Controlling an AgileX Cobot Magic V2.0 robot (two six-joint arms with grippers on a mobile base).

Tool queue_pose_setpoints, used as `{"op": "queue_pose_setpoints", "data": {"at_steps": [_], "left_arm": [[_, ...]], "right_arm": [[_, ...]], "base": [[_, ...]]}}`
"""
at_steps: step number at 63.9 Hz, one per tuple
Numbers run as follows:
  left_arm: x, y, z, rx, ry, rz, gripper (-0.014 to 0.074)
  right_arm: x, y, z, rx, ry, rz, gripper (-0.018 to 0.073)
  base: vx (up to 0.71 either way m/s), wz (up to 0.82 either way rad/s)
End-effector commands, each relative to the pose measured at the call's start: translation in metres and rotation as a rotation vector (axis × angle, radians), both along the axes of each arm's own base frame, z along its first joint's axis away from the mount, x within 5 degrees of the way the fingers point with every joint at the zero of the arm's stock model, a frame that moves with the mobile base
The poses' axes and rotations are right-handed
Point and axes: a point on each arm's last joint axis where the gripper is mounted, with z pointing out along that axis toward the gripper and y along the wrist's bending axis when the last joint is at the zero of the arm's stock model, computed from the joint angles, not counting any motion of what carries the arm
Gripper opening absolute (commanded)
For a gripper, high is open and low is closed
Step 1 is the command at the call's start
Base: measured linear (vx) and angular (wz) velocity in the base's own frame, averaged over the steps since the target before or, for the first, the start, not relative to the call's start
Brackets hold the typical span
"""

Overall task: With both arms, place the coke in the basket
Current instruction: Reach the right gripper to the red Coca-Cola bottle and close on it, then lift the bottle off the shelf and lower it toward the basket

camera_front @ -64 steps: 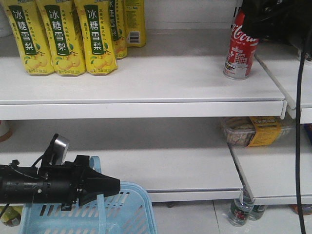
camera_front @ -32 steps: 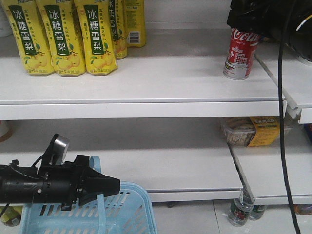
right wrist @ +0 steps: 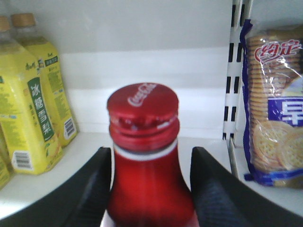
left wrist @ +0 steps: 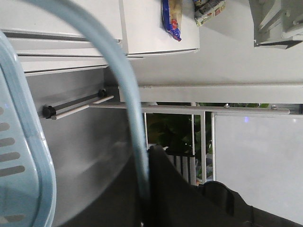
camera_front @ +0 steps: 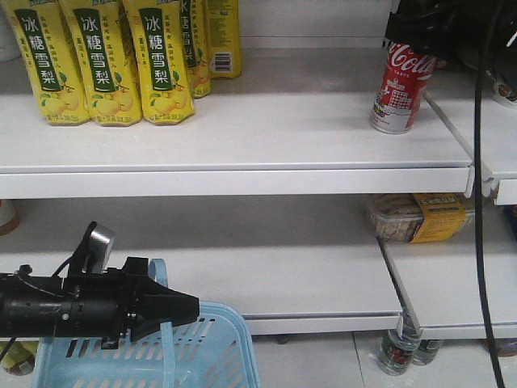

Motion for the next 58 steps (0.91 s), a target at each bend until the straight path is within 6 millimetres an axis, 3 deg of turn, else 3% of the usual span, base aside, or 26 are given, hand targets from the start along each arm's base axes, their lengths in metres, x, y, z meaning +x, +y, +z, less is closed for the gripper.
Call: {"op": "queue_pose_setpoints", "data": {"at_steps": [1, 31, 48, 58], "left_arm": [[0.003, -0.004, 0.02, -0.091, -0.062, 0.005, -0.0006], [0.003, -0.004, 0.02, -0.091, -0.062, 0.005, -0.0006], [0.003, -0.004, 0.02, -0.091, -0.062, 0.005, -0.0006], [0.003, -0.004, 0.02, -0.091, -0.062, 0.005, -0.0006]], "right_arm": [[-0.019, -0.005, 0.03, 0.021, -0.104, -0.002, -0.001], [-0.088, -0.013, 0.066, -0.029, -0.125, 0.038, -0.001], [-0.137, 0.012, 0.077, -0.042, -0.117, 0.234, -0.0006], [-0.154, 0.029, 0.067, -0.06, -0.014, 0.367, -0.0005]], "base": [[0.0, 0.0], [0.0, 0.0], [0.0, 0.0], [0.0, 0.0]]}}
